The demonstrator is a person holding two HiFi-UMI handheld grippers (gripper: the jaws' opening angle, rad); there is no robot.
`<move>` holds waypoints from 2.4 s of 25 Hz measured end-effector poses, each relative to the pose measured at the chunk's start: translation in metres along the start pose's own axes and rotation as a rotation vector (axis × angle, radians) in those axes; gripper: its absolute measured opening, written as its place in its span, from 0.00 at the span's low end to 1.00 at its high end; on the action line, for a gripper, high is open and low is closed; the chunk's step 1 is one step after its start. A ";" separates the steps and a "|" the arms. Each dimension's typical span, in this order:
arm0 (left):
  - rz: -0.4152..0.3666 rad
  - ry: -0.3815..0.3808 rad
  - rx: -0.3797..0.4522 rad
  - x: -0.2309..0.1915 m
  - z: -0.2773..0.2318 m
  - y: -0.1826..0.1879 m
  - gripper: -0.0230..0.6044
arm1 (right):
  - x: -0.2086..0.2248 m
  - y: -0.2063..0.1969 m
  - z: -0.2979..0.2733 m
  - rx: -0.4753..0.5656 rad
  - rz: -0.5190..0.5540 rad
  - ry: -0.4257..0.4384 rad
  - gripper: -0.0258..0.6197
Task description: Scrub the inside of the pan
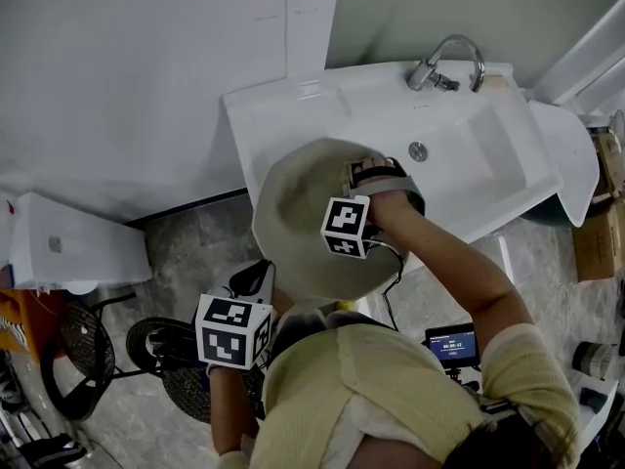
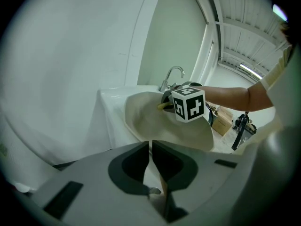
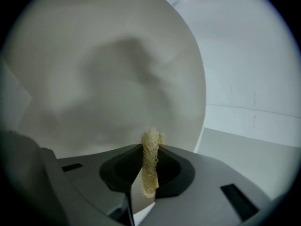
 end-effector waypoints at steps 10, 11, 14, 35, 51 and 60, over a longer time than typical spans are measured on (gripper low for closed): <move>0.024 -0.035 0.000 -0.002 0.003 -0.003 0.16 | 0.020 0.018 0.004 0.163 -0.022 -0.251 0.15; 0.022 -0.035 0.000 -0.001 0.003 -0.002 0.16 | 0.022 0.019 0.005 0.177 -0.025 -0.264 0.15; 0.016 -0.035 -0.002 -0.001 0.002 -0.002 0.16 | 0.024 0.026 0.006 0.225 -0.034 -0.301 0.15; 0.014 -0.029 -0.005 -0.001 0.003 -0.002 0.16 | 0.024 0.038 -0.005 0.539 -0.551 0.007 0.15; 0.014 -0.020 0.000 0.000 0.003 -0.003 0.16 | 0.019 0.029 0.003 0.526 -0.693 0.087 0.15; 0.016 -0.020 -0.003 -0.001 0.002 -0.002 0.16 | 0.014 0.050 -0.007 0.566 -0.659 0.155 0.15</move>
Point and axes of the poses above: the fingertips, and each gripper's own axes: z backward along the fingers, x to its right, y out of its top, the point moved 9 cm from there along z, backward along the fingers, and after that the axes turned 10 degrees about x, right-handed, at the moved point
